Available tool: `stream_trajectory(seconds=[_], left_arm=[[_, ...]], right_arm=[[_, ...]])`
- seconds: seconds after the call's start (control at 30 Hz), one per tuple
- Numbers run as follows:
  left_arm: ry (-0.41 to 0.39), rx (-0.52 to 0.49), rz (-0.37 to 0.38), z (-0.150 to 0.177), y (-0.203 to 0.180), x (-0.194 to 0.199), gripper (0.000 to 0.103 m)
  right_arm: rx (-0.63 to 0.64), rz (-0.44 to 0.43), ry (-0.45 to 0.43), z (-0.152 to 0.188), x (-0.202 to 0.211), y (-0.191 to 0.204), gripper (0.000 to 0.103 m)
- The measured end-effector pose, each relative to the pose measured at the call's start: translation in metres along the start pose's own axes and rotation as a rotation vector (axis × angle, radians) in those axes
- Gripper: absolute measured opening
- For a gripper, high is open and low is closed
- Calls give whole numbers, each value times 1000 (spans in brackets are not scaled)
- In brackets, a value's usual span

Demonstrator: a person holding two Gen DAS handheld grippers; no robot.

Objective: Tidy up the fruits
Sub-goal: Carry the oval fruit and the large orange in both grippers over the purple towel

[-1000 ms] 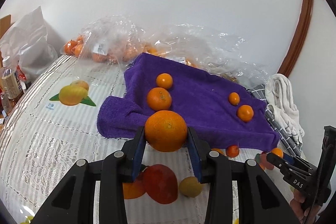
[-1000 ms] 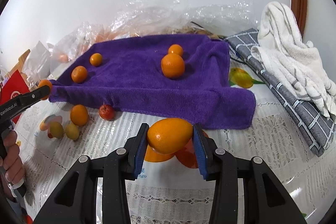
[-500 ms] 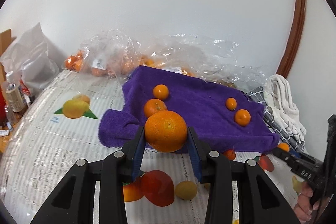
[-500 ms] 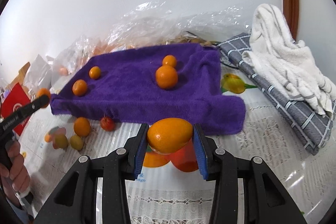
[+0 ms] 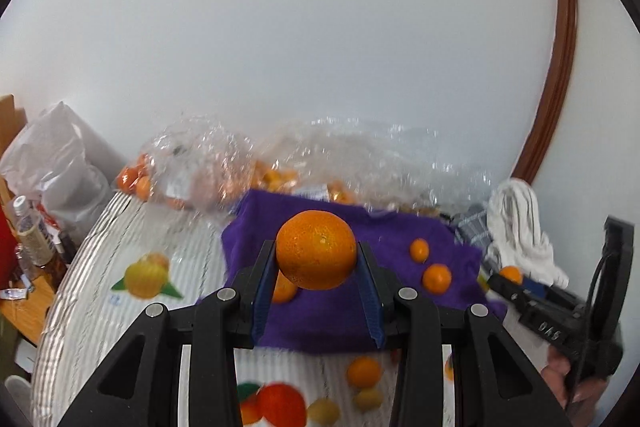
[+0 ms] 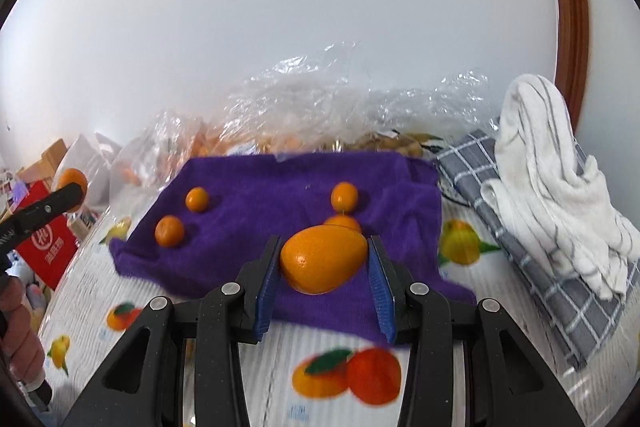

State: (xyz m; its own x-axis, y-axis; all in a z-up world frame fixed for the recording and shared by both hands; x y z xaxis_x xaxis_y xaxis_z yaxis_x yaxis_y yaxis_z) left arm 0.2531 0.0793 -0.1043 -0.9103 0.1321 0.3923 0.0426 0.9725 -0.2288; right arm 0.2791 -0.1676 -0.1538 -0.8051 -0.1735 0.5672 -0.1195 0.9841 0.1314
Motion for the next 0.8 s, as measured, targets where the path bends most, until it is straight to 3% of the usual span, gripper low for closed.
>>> stream_trajectory(seconds=[0.17, 0.4, 0.57, 0.8], left_arm=[[-15, 16, 6, -1, -7, -33, 37], [55, 3, -25, 39, -12, -88, 37], [88, -40, -22, 52, -16, -98, 37], [146, -53, 0, 65, -22, -106, 37]], right_arm=[[-31, 9, -15, -13, -24, -8, 42], [-35, 37, 45, 3, -51, -33, 42], [-92, 3, 80, 10, -61, -44, 42], [-61, 5, 137, 26, -82, -40, 42]])
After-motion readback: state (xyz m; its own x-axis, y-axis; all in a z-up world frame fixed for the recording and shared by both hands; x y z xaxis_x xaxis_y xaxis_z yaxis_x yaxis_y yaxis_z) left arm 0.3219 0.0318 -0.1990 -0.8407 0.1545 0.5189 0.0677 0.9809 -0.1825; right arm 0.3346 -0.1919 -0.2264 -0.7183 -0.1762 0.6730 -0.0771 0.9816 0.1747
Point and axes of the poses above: each gripper's, at about its wrist camera, not at the fingertips, and x roughly against the way its jaws point, y to its left, z to its underside, the point moved 4 cm from there along -x, roughly the way its jaws point, and after that the axes turned 6 degrees about -y, right-handed, at the moved point
